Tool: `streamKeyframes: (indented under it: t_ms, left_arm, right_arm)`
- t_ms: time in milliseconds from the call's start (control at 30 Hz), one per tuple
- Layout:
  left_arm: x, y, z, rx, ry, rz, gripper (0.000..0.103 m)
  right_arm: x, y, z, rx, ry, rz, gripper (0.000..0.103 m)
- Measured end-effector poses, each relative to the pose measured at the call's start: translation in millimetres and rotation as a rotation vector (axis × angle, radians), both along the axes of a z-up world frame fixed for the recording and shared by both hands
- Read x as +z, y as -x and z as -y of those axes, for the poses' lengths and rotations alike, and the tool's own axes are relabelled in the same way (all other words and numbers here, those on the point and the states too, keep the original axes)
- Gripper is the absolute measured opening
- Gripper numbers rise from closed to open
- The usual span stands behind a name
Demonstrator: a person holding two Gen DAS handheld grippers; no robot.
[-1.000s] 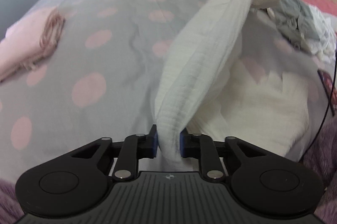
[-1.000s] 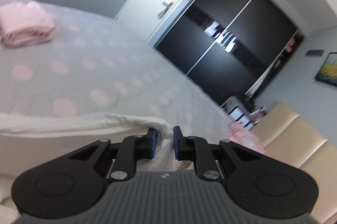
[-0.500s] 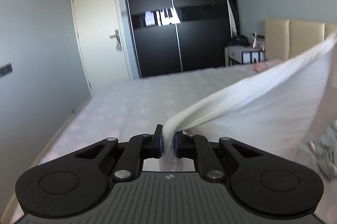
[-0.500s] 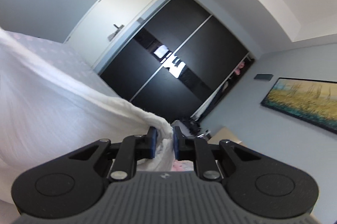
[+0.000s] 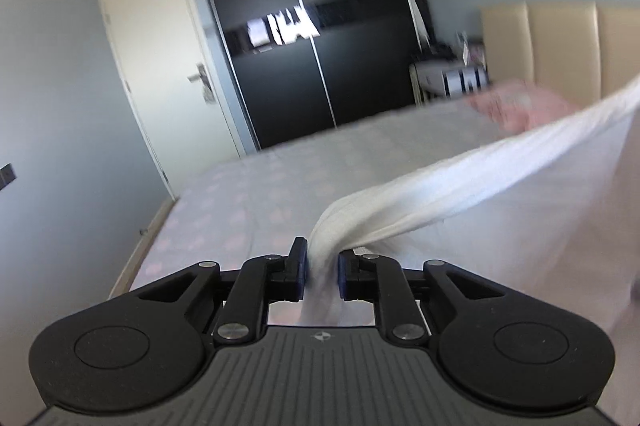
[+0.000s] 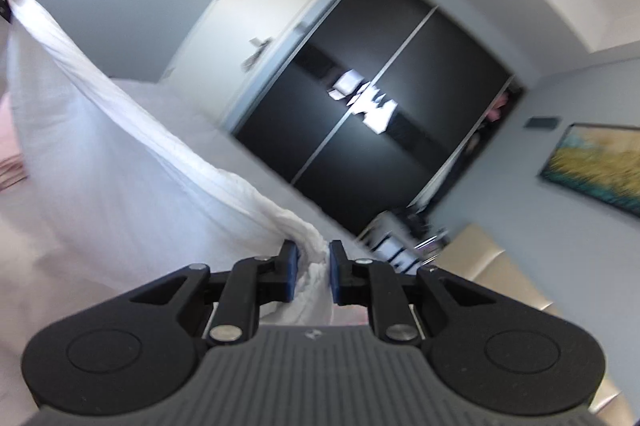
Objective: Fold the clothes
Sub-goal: 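Lift the white garment with both tools and spread it over the bed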
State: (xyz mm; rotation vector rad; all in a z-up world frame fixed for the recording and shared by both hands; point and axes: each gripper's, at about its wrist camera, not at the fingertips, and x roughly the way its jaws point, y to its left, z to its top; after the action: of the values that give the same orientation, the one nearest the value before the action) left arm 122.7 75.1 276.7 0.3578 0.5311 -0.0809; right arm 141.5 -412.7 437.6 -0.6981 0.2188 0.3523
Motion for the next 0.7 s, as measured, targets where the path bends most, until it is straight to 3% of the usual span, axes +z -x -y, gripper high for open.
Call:
streamKeyframes:
  t_ms: [167,267,433,600,700]
  left_arm:
    - [-68.8,34.0,-23.2,-0.001,-0.001,-0.143,0.009]
    - [-96.9,59.1,-45.5,0.013,0.013,-0.220,0.008]
    - [-136.9,88.7,-68.9,0.054,-0.045,-0.356,0.006]
    - [-164.2,96.9,-75.4,0.081,-0.147,-0.423,0.006]
    - [-183.8,98.3,-79.6,0.095,-0.200,-0.459,0.006]
  right_arm:
    - [-77.3,39.9,3.7,0.116,0.033,-0.243,0.018]
    - [-120.4,70.8,5.4,0.194,0.031,-0.378,0.018]
    - [-190.8,110.2,-5.5,0.304,0.024,-0.597,0.018]
    - [-256.1,138.7,-31.5,0.376,0.067,-0.705,0.018]
    - [-276.0,144.6,-37.8,0.411,0.111,-0.745,0.025]
